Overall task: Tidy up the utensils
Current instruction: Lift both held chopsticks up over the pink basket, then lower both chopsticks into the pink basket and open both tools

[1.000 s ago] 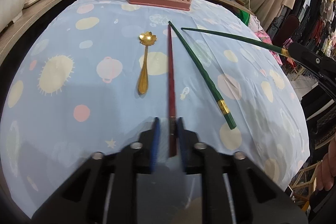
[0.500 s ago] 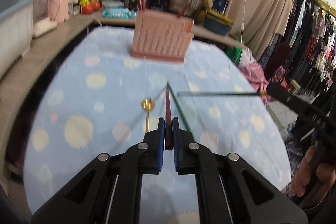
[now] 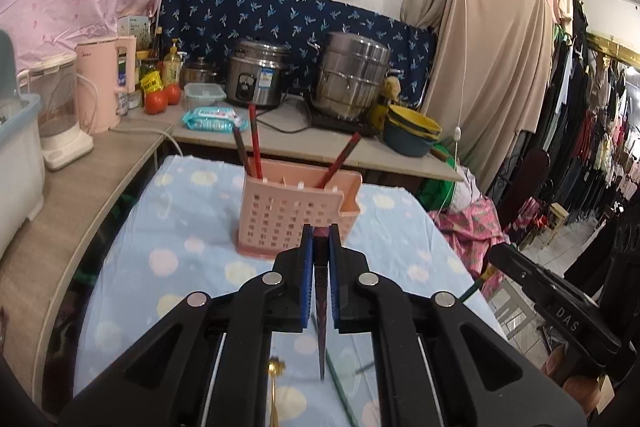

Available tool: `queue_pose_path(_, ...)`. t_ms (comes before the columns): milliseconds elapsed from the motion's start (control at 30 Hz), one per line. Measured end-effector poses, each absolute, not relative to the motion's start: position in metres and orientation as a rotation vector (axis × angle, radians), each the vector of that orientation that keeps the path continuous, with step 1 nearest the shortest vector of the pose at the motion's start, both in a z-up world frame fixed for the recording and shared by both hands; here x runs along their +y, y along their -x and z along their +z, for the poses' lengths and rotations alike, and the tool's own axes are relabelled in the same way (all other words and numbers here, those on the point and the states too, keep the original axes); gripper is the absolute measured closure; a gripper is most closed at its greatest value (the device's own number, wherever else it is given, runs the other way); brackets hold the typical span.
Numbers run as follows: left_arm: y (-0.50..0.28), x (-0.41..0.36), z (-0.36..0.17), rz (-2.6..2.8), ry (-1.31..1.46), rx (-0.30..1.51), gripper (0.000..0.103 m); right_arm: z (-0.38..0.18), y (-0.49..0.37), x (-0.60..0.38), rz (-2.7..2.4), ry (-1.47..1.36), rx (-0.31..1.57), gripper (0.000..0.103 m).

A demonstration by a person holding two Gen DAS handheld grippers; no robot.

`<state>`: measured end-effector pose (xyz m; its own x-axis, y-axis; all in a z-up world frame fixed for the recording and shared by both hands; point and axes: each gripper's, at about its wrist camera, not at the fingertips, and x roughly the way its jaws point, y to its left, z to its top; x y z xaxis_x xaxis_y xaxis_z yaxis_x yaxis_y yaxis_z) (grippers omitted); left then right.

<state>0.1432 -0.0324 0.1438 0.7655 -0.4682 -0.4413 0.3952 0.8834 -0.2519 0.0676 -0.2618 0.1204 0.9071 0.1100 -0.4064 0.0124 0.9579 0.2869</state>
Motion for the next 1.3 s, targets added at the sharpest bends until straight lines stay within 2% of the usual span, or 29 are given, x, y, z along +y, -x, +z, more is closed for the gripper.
queue_pose_path(533,-0.215,-0.046,0.237,-0.432,0.165,0.300,0.096,0.205,-0.158,-0.287,0.080,-0.333,0.245,0.096)
queue_pose_path(767,-0.253,-0.052,0.254,-0.399,0.154,0.242,0.096,0.229,-0.205,-0.298,0.068,-0.370,0.174,0.096)
queue_pose_path(1000,-0.281,-0.056,0.254,-0.351,0.122,0.226,0.096,0.228,-0.243,-0.300,0.056,-0.366,0.175,0.096)
queue_pose_path(1300,-0.301,-0.054,0.224,-0.340,0.114,0.287,0.096,0.185,-0.273,-0.291,0.054,-0.352,0.274,0.096)
